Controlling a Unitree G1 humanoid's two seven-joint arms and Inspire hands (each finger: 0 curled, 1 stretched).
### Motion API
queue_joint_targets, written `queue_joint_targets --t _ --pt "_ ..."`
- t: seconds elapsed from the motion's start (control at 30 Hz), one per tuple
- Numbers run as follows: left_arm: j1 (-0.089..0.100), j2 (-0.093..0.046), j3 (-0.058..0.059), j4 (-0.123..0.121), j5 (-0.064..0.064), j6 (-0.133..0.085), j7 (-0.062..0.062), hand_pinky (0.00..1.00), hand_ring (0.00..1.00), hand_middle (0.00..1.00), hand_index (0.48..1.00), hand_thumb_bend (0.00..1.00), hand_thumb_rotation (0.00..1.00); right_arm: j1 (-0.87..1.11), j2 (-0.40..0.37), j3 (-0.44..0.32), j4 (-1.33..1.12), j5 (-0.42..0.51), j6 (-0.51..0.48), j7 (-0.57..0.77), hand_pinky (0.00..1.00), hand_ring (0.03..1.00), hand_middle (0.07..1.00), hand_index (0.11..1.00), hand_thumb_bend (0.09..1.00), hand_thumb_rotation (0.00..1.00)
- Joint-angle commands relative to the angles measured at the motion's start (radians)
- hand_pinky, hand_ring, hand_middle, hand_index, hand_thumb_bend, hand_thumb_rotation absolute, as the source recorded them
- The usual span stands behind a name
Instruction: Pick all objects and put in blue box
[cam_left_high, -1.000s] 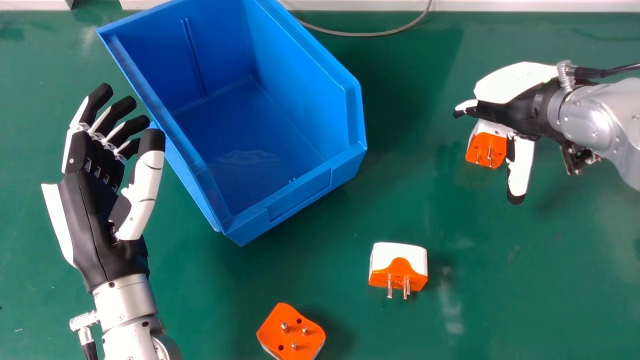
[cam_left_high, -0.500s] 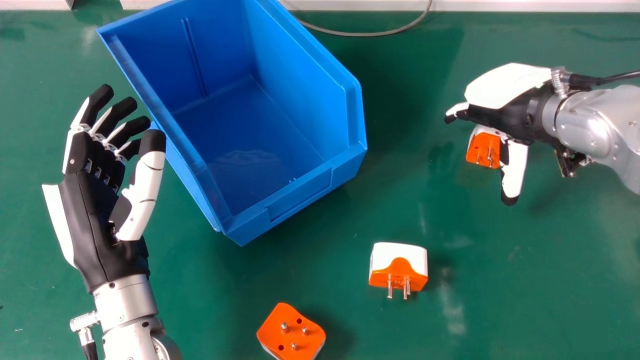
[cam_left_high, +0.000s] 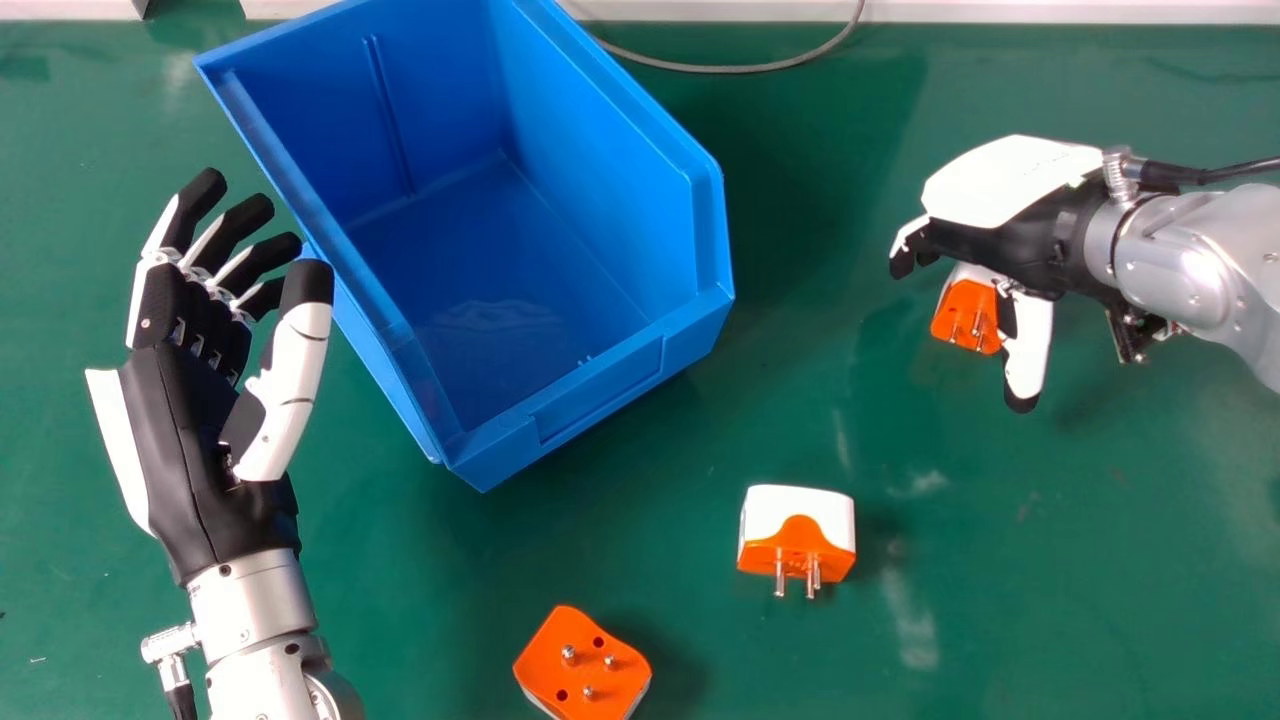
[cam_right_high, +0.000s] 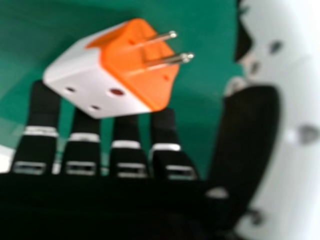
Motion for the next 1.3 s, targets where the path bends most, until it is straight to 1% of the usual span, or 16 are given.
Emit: queue_joint_targets --t 0.0,0.07,0.13,0.2,0.27,0.3,0.33,0.37,0.43,0.47,0.6,0.63,0.73,0.87,1.0,1.27 --pt "-0.004 0.0 -0.006 -0.023 0.008 -0.015 0.001 0.64 0.7 0.77 0.807 0.67 0.44 -0.011 -0.022 -0.024 -0.001 0.027 -0.005 -0.022 0.56 0.7 0.776 0.753 0.758 0.01" --pt "-0.003 0.0 -0.006 -0.027 0.011 -0.012 0.003 0.64 0.7 0.77 0.807 0.67 0.44 -0.006 -0.027 -0.023 -0.008 0.023 -0.011 -0.044 0.56 0.688 0.762 0.742 0.751 0.01" --pt "-0.002 0.0 -0.007 -0.029 0.009 -0.011 0.002 0.64 0.7 0.77 0.808 0.67 0.43 0.002 -0.032 -0.024 -0.012 0.018 -0.016 -0.078 0.55 0.665 0.745 0.728 0.742 0.01" --pt "-0.002 -0.001 -0.007 -0.032 0.011 -0.009 0.004 0.64 0.7 0.77 0.807 0.67 0.43 0.01 -0.034 -0.02 -0.015 0.009 -0.012 -0.113 0.51 0.592 0.703 0.696 0.662 0.01" --pt "-0.001 -0.002 -0.009 -0.037 0.013 -0.004 0.006 0.64 0.7 0.77 0.807 0.67 0.43 0.015 -0.039 -0.012 -0.02 -0.003 -0.016 -0.147 0.51 0.592 0.703 0.696 0.662 0.01" --pt "0.0 -0.002 -0.009 -0.039 0.013 -0.003 0.006 0.64 0.7 0.77 0.806 0.67 0.44 0.016 -0.04 -0.01 -0.021 -0.004 -0.019 -0.156 0.49 0.566 0.686 0.68 0.634 0.0" --pt "-0.002 -0.002 -0.01 -0.038 0.014 -0.005 0.007 0.64 0.7 0.77 0.806 0.67 0.44 0.018 -0.041 -0.008 -0.023 -0.008 -0.017 -0.165 0.49 0.566 0.686 0.68 0.634 0.0" --pt "-0.003 -0.002 -0.01 -0.037 0.018 -0.008 0.008 0.64 0.7 0.77 0.805 0.67 0.44 0.02 -0.043 -0.004 -0.028 -0.015 -0.016 -0.182 0.46 0.539 0.659 0.651 0.605 0.0" --pt "-0.002 -0.001 -0.01 -0.041 0.022 -0.004 0.01 0.64 0.7 0.77 0.805 0.67 0.44 0.023 -0.049 0.005 -0.042 -0.035 -0.012 -0.206 0.46 0.539 0.659 0.651 0.605 0.0" --pt "-0.002 -0.002 -0.01 -0.042 0.021 -0.004 0.01 0.64 0.7 0.76 0.805 0.67 0.44 0.024 -0.052 0.01 -0.048 -0.044 -0.011 -0.218 0.42 0.519 0.637 0.625 0.582 0.0" --pt "-0.002 -0.002 -0.011 -0.046 0.02 0.001 0.011 0.64 0.7 0.76 0.804 0.67 0.44 0.035 -0.06 0.017 -0.062 -0.074 -0.011 -0.291 0.4 0.5 0.615 0.606 0.564 0.0" --pt "-0.001 -0.003 -0.011 -0.046 0.02 0.002 0.011 0.64 0.7 0.77 0.804 0.67 0.43 0.036 -0.061 0.018 -0.063 -0.078 -0.009 -0.299 0.38 0.485 0.598 0.591 0.549 0.0" --pt "-0.002 -0.002 -0.01 -0.043 0.017 0.004 0.009 0.64 0.7 0.77 0.805 0.67 0.43 0.036 -0.058 0.01 -0.06 -0.069 -0.009 -0.286 0.36 0.471 0.582 0.585 0.537 0.0" --pt "-0.005 0.0 -0.01 -0.032 0.012 -0.004 0.003 0.64 0.7 0.77 0.805 0.67 0.43 0.034 -0.059 0.007 -0.063 -0.068 -0.004 -0.268 0.35 0.462 0.572 0.575 0.528 0.0" --pt "-0.008 0.0 -0.009 -0.023 0.01 -0.007 0.001 0.64 0.7 0.77 0.808 0.66 0.43 0.031 -0.06 -0.003 -0.051 -0.055 -0.014 -0.265 0.33 0.451 0.561 0.561 0.514 0.0" --pt "-0.01 0.002 -0.005 -0.015 0.01 -0.014 0.003 0.64 0.7 0.77 0.809 0.66 0.43 0.036 -0.065 -0.017 -0.058 -0.032 -0.019 -0.264 0.31 0.442 0.554 0.549 0.505 0.0"
